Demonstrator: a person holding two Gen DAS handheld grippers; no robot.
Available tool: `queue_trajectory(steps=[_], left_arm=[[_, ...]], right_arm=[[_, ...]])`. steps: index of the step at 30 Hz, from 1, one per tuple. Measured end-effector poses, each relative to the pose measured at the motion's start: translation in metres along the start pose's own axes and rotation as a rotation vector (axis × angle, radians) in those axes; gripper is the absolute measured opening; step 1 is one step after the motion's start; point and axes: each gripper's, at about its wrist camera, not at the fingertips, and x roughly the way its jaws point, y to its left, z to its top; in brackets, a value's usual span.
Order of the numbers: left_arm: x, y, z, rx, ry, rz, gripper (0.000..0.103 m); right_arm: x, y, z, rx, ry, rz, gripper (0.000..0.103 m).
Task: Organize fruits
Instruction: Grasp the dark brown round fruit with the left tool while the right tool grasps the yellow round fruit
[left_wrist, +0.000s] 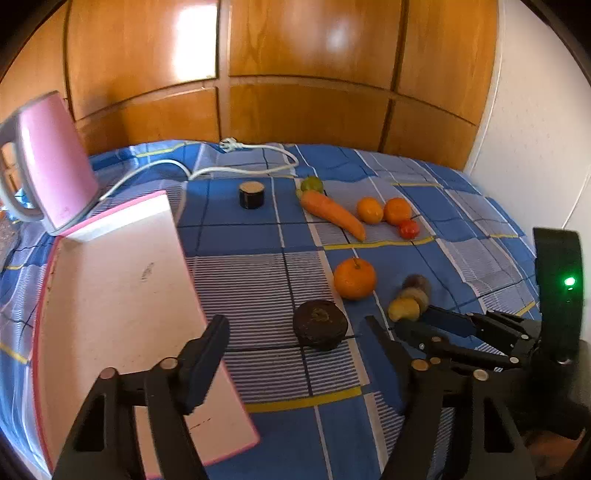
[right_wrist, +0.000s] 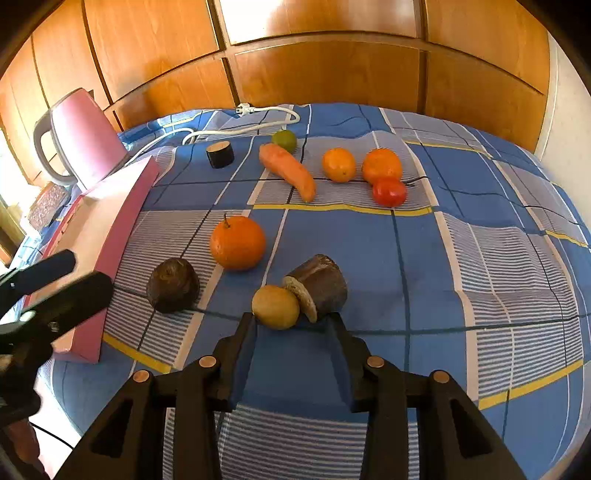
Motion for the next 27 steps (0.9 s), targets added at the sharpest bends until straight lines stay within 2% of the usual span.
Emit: queue_trajectory(steps=[2, 9, 13, 15, 16, 17, 19, 20, 22, 23, 27], left_arm=[[0.008, 0.000, 0.002, 0.001, 0.019, -0.016, 0.071], [0.031, -0.002, 0.012, 0.031, 0.077, -0.064, 0.071], [0.044, -0.004, 0.015, 0.065, 0.103, -0.073, 0.071], [0.050, -0.003, 0.014, 0.068, 0.122, -0.083, 0.067], [0.054, -0.003, 0.014, 0.068, 0.134, -0.088, 0.060], [0.058, -0.001, 0.013, 0.063, 0.149, -0.103, 0.059], [0.060, 0.001, 0.013, 0.039, 0.154, -0.125, 0.057], [0.061, 0.002, 0.013, 0.034, 0.153, -0.137, 0.052], [0.061, -0.001, 0.012, 0.036, 0.150, -0.146, 0.048], [0.060, -0.003, 0.012, 0.039, 0.144, -0.145, 0.042], [0.059, -0.008, 0.011, 0.035, 0.133, -0.143, 0.042]], right_arm=[[0.001, 0.002, 0.001, -0.013, 0.000, 0.011, 0.028], [0.007, 0.000, 0.008, 0.001, -0.003, 0.063, 0.029], [0.012, 0.001, 0.012, -0.019, -0.006, 0.065, 0.029], [0.014, 0.001, 0.015, -0.026, -0.009, 0.072, 0.027], [0.015, 0.001, 0.015, -0.027, -0.011, 0.073, 0.025], [0.015, -0.001, 0.015, -0.025, -0.012, 0.070, 0.021], [0.016, -0.005, 0.015, -0.011, -0.012, 0.086, 0.021], [0.016, -0.007, 0.015, -0.006, -0.012, 0.092, 0.021], [0.017, -0.010, 0.016, 0.000, -0.008, 0.106, 0.021], [0.018, -0.012, 0.017, 0.002, -0.004, 0.119, 0.021], [0.020, -0.016, 0.019, 0.005, 0.005, 0.150, 0.021]])
